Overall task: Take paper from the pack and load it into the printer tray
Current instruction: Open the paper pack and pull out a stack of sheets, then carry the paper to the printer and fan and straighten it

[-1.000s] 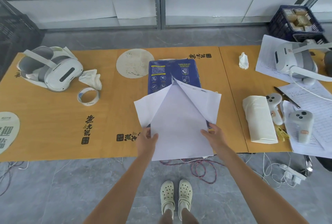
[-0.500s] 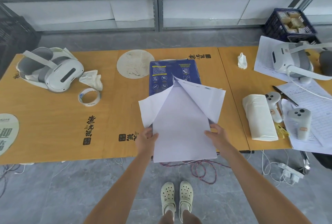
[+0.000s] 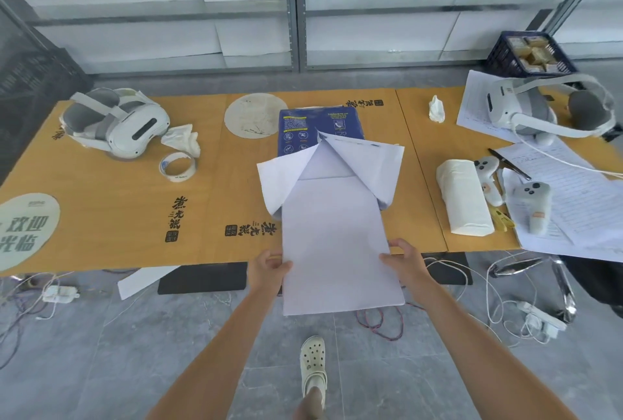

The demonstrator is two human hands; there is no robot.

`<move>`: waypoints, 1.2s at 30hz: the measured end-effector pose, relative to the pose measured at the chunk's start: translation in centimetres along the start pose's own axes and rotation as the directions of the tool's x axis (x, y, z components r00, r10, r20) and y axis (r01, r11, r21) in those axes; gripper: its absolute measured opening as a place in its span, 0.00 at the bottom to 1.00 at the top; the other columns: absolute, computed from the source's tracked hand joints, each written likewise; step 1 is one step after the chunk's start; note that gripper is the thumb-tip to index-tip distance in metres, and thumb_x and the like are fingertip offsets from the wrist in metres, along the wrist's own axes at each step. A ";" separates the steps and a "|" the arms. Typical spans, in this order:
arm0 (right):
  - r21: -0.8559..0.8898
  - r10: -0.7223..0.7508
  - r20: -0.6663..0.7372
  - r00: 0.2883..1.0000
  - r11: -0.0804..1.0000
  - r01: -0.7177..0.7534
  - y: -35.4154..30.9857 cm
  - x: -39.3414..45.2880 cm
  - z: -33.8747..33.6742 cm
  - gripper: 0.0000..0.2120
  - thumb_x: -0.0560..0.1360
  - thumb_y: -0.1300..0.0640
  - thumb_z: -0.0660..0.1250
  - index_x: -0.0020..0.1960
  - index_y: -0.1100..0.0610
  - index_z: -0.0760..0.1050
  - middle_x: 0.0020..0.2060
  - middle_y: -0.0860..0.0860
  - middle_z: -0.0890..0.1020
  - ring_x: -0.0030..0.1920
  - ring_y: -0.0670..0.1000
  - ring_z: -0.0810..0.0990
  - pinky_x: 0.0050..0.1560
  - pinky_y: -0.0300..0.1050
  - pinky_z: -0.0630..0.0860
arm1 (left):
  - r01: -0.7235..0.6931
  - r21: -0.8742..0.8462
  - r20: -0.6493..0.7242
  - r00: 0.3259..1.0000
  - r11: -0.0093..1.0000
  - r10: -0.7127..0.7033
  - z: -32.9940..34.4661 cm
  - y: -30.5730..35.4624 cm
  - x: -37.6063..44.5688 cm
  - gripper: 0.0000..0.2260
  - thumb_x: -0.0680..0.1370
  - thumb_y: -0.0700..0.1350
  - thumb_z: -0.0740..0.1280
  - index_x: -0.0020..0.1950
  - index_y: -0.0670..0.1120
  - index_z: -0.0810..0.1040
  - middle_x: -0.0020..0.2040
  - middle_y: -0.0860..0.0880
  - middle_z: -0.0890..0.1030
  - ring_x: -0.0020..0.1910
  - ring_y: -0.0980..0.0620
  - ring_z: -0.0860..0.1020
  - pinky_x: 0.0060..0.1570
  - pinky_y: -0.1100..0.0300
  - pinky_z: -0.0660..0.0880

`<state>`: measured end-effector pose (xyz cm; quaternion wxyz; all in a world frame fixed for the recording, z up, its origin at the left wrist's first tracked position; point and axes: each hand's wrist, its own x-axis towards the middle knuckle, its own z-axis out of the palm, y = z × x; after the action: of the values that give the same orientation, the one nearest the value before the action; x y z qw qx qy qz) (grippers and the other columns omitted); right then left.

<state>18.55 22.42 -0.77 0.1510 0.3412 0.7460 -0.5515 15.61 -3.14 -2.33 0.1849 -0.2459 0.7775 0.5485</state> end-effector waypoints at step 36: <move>0.172 -0.441 0.580 0.684 0.888 0.427 -9.2 -29.3 21.8 0.18 0.73 0.71 0.62 0.56 0.52 0.69 0.47 0.59 0.80 0.47 0.58 0.79 0.39 0.46 0.77 | -0.326 -0.516 -0.280 0.938 0.792 0.204 -34.0 -12.8 -23.7 0.08 0.75 0.38 0.66 0.54 0.44 0.77 0.43 0.49 0.83 0.35 0.55 0.81 0.34 0.63 0.79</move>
<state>30.20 -9.26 15.97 0.2423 -0.0376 0.7106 -0.6595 41.73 -34.52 12.37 -0.0566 -0.2334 0.6266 0.7414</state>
